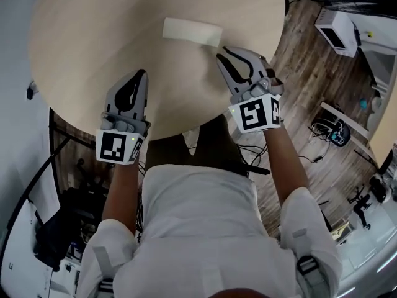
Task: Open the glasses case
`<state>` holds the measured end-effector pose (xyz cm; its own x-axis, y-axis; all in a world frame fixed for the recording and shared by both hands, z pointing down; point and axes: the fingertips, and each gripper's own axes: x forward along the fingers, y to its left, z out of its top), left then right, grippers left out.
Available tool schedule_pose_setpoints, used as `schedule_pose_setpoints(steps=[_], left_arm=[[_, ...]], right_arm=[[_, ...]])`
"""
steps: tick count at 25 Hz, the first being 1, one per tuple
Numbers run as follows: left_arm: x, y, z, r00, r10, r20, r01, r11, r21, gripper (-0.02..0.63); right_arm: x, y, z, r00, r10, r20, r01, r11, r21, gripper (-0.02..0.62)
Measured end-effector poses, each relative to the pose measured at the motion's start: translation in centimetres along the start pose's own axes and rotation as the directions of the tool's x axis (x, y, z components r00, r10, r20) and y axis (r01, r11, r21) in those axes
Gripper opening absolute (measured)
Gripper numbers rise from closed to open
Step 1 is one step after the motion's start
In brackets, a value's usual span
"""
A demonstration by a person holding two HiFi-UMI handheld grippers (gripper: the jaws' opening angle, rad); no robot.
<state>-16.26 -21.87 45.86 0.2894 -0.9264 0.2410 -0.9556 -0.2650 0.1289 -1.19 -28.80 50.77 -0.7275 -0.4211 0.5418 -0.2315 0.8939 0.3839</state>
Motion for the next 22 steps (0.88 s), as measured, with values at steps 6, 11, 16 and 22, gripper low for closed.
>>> schedule_pose_setpoints(steps=[6,11,16,22], left_arm=[[1.8,0.3,-2.2,1.000,-0.004,0.000,0.004,0.997,0.071,0.012],[2.8,1.1,-2.2,0.999,0.002,0.035,-0.005,0.996,0.087,0.012],[3.8,0.3,-4.0,0.999,-0.031,0.009,0.030,0.991,0.128,0.012],[4.7,-0.4,-5.1,0.999,-0.052,0.015,0.050,0.992,0.117,0.012]], right_arm=[[3.5,1.0,-4.6,0.998,0.003,-0.064,-0.007,0.997,-0.073,0.098],[5.0,1.8,-6.5,0.996,-0.010,-0.088,-0.006,0.984,-0.176,0.098],[5.5,1.9,-8.1,0.991,-0.034,-0.126,0.002,0.970,-0.243,0.097],[6.3,1.9,-8.9,0.989,-0.067,-0.132,0.028,0.960,-0.279,0.097]])
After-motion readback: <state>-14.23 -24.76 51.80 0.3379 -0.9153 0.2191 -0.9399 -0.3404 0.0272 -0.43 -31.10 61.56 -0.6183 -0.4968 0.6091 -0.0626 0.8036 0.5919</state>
